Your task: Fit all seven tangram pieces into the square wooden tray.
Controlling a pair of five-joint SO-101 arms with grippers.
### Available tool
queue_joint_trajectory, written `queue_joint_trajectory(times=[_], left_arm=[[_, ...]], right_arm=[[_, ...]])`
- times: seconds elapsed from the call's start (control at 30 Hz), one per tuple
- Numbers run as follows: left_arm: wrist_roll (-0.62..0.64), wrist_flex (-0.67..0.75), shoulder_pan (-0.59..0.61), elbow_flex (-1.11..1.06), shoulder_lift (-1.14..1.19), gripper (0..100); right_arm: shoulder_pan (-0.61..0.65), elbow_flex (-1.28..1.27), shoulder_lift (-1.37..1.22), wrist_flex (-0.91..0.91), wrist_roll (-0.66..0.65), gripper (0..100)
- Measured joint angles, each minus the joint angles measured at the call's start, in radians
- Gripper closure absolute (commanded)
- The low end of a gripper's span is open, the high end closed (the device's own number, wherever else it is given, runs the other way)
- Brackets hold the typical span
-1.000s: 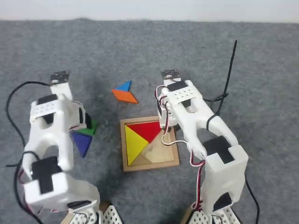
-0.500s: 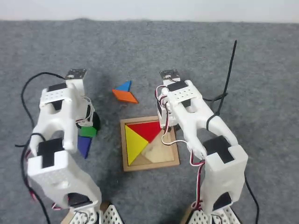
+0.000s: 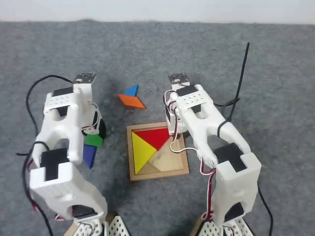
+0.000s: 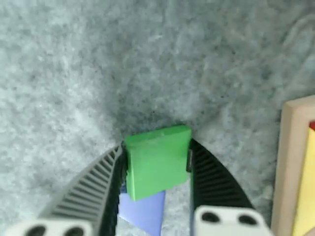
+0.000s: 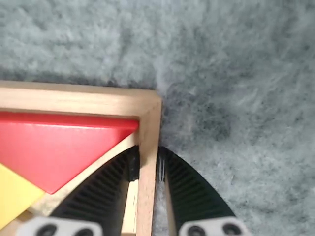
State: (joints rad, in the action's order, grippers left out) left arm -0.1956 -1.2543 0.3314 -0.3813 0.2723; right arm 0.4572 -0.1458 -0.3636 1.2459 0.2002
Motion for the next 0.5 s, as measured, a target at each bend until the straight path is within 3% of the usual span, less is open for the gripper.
queue_joint_trajectory(times=[0.5], left_arm=[[0.057, -0.002, -0.101, -0.012, -0.020, 98]], right_arm=[[0.000, 0.000, 0.000, 0.000, 0.000, 99.1]])
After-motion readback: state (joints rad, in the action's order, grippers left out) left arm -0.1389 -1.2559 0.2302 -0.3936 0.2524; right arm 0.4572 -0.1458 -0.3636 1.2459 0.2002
